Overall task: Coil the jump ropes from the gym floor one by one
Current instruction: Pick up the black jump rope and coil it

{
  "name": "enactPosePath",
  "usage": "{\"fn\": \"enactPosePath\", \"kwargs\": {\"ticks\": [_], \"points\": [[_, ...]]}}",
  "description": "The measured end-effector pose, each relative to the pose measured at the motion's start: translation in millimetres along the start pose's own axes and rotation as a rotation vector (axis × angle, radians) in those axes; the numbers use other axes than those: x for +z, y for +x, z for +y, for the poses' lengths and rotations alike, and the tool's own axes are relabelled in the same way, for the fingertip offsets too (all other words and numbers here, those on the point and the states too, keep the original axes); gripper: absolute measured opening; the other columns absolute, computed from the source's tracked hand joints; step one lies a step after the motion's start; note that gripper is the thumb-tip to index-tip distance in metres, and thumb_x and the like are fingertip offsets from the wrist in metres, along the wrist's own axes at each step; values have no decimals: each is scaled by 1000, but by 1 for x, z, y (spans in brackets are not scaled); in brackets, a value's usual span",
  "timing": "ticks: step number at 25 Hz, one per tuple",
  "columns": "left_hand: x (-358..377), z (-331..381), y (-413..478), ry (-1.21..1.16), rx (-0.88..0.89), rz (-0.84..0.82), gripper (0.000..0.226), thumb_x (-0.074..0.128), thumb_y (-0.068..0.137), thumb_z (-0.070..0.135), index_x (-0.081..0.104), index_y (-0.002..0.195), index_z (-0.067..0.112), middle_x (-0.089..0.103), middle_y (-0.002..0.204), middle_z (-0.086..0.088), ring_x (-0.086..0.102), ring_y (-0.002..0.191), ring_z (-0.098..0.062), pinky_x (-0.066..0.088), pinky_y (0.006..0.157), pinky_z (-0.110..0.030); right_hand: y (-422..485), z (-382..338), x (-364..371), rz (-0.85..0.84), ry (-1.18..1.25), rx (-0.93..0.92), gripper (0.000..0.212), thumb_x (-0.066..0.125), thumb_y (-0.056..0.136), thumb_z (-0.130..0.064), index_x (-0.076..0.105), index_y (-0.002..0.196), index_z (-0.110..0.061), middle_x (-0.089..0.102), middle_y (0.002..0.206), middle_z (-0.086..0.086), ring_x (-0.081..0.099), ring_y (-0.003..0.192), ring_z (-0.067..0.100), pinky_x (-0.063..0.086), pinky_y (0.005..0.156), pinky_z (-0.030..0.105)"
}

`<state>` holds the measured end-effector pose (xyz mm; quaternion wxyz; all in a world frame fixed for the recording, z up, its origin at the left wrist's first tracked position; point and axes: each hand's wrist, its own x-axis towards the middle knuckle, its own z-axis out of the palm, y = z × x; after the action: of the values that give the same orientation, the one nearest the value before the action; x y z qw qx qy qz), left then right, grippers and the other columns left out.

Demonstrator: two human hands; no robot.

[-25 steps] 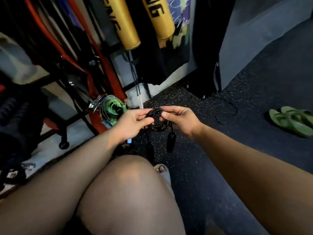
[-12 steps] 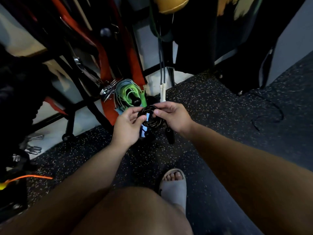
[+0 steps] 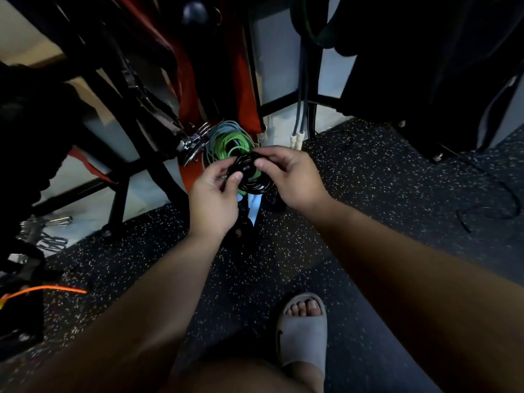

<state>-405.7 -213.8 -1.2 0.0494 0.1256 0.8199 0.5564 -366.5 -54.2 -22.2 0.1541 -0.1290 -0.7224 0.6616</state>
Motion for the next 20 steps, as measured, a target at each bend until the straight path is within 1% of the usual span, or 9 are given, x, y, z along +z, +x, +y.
{"fn": "enactPosePath", "kwargs": {"ticks": [3, 6, 8, 12, 13, 15, 17, 18, 20], "points": [[0, -11, 13, -9, -28, -23, 27, 66, 96, 15, 68, 121, 25, 72, 112, 10, 69, 101, 0, 53, 88, -17, 9, 11, 3, 11, 24, 20, 27, 69, 92, -20, 71, 119, -15, 75, 109, 3, 71, 103, 16, 56, 96, 44], [1, -23, 30, -54, -82, -6, 27, 66, 96, 16, 70, 120, 26, 71, 107, 17, 69, 101, 2, 53, 91, -18, 23, 21, 9, 15, 65, 120, 26, 68, 93, -19, 72, 118, -16, 75, 112, 4, 72, 104, 17, 56, 96, 44], [4, -24, 42, -37, -84, 15, 26, 67, 96, 16, 71, 121, 24, 71, 106, 17, 69, 99, 2, 52, 92, -16, 35, 24, 12, 20, 91, 205, 26, 69, 92, -20, 72, 118, -19, 74, 115, 2, 71, 104, 15, 56, 97, 41], [7, -26, 65, 69, -124, 67, 28, 65, 97, 21, 69, 125, 19, 72, 115, 2, 66, 104, -8, 46, 88, -6, 60, 19, 23, 48, 69, 340, 26, 73, 89, -18, 73, 115, -20, 74, 114, -2, 71, 96, 6, 56, 94, 28], [8, -29, 73, 122, -153, 84, 30, 63, 98, 27, 68, 127, 20, 71, 117, -1, 64, 108, -12, 45, 90, -8, 66, 20, 26, 68, 85, 351, 26, 74, 88, -17, 74, 114, -18, 75, 112, -1, 71, 93, 6, 56, 93, 27], [7, -36, 83, 246, -210, 70, 40, 61, 98, 38, 64, 133, 19, 67, 128, -5, 58, 121, -19, 43, 100, -20, 69, 19, 32, 95, 109, 377, 26, 75, 87, -15, 74, 113, -15, 75, 111, 1, 72, 90, 6, 57, 92, 27], [9, -41, 85, 271, -212, 67, 47, 63, 96, 41, 62, 134, 14, 61, 137, -7, 53, 130, -22, 39, 110, -29, 68, 22, 34, 114, 128, 407, 25, 76, 87, -16, 74, 112, -16, 75, 111, 3, 72, 96, 12, 56, 95, 32], [10, -42, 83, 219, -229, 86, 46, 66, 94, 41, 64, 131, 14, 63, 135, -6, 55, 127, -22, 41, 110, -32, 65, 24, 32, 111, 111, 415, 25, 75, 88, -20, 74, 113, -20, 75, 112, 2, 72, 100, 14, 55, 97, 34], [13, -36, 72, 25, -297, 156, 37, 71, 91, 37, 67, 121, 16, 70, 119, -1, 64, 109, -18, 49, 98, -30, 54, 22, 25, 77, 27, 400, 27, 71, 90, -28, 72, 117, -25, 74, 115, -2, 70, 105, 13, 54, 98, 32]]}}
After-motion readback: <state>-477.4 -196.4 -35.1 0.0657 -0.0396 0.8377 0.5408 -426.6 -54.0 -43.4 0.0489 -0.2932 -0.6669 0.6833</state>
